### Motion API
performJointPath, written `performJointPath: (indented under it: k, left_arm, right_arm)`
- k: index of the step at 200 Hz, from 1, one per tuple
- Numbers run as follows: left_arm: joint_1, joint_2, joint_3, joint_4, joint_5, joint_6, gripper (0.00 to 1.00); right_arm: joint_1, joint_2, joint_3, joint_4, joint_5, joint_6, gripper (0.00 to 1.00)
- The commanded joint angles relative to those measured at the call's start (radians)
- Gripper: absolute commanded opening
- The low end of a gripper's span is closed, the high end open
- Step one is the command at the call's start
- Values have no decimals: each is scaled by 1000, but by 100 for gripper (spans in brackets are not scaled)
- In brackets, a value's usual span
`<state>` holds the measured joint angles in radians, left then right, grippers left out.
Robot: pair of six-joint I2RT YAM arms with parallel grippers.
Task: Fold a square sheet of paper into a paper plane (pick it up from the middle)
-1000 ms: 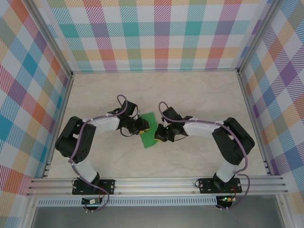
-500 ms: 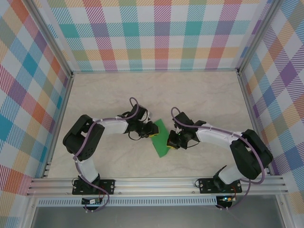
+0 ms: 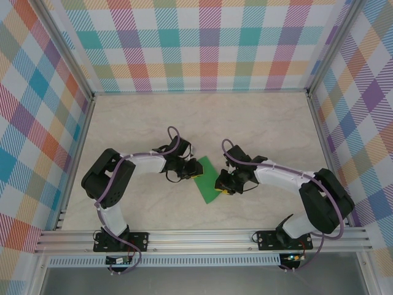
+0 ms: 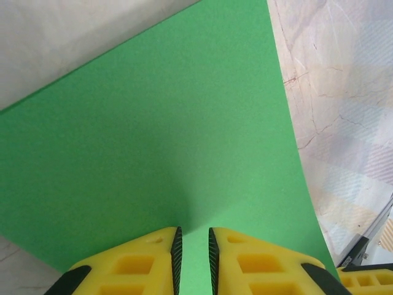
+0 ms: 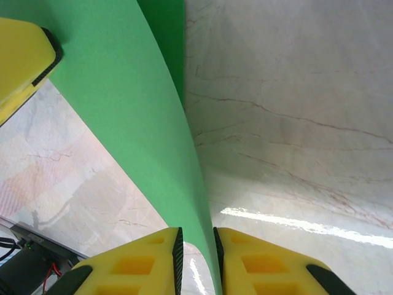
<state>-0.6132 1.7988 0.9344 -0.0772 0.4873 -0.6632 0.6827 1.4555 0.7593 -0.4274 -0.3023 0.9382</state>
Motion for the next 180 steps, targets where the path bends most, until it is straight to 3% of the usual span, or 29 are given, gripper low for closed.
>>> performJointPath:
  k: [1, 61, 138, 180]
  left_arm:
    - [-2, 9, 23, -26, -9, 25, 21]
    - [-2, 27, 32, -48, -23, 33, 20]
    - [-2, -9, 55, -59, -28, 26, 20]
    - [8, -106, 32, -46, -118, 1, 21]
  right_arm:
    - [-8, -39, 9, -47, 19, 19, 21]
    - [-11, -13, 21, 28, -11, -4, 3]
    - [24, 125, 87, 229, -86, -30, 4]
    - [37, 182, 100, 276, -77, -34, 4]
